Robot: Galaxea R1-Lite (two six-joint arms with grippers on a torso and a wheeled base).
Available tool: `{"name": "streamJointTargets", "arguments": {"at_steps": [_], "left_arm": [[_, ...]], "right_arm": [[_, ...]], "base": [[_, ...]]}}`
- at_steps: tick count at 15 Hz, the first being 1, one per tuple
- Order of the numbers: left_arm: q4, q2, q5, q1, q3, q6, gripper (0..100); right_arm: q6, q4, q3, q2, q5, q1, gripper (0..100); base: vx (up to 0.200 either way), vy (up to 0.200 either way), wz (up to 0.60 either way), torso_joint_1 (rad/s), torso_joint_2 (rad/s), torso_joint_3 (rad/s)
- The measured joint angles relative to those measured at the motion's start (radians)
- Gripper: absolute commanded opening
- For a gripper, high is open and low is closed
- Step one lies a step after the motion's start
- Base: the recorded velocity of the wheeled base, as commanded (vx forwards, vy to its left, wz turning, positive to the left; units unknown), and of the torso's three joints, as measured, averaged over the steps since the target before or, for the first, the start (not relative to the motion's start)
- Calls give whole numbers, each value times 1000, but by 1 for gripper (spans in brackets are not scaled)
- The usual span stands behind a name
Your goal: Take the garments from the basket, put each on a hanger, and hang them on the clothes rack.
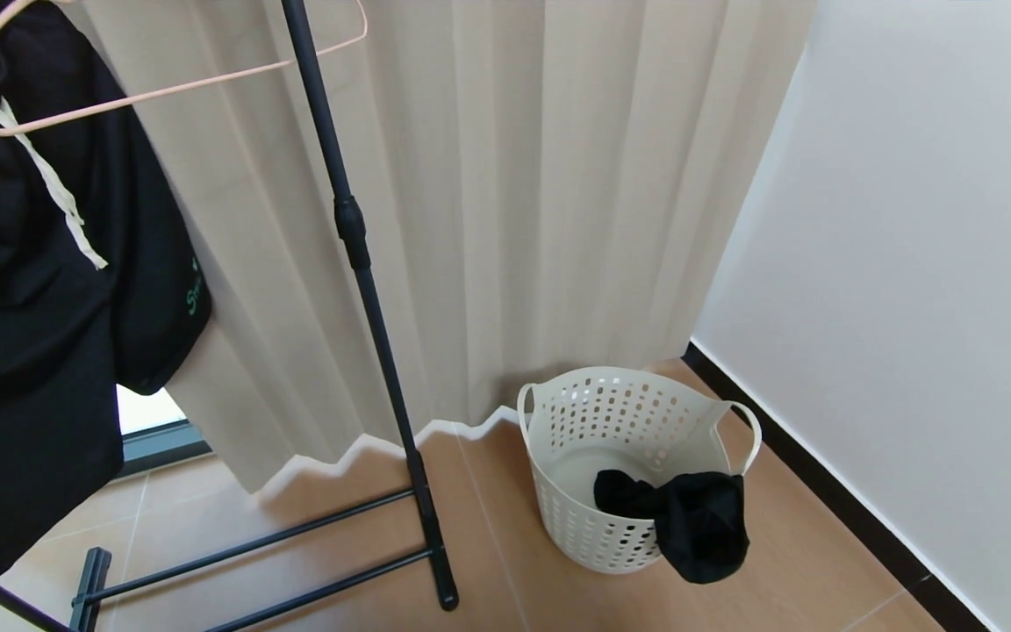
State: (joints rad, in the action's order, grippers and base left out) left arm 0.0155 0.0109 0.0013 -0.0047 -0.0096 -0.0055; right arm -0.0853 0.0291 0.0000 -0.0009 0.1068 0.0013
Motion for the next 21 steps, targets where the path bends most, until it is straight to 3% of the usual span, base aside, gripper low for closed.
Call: {"name": "streamJointTargets", "arguments": {"at_steps": [21], "left_arm": [[0, 2, 0, 0, 0, -1, 100]], "right_arm": [[0, 1, 0, 0, 0, 0, 100]], "base": [[0, 0, 0, 2, 2, -198]]}}
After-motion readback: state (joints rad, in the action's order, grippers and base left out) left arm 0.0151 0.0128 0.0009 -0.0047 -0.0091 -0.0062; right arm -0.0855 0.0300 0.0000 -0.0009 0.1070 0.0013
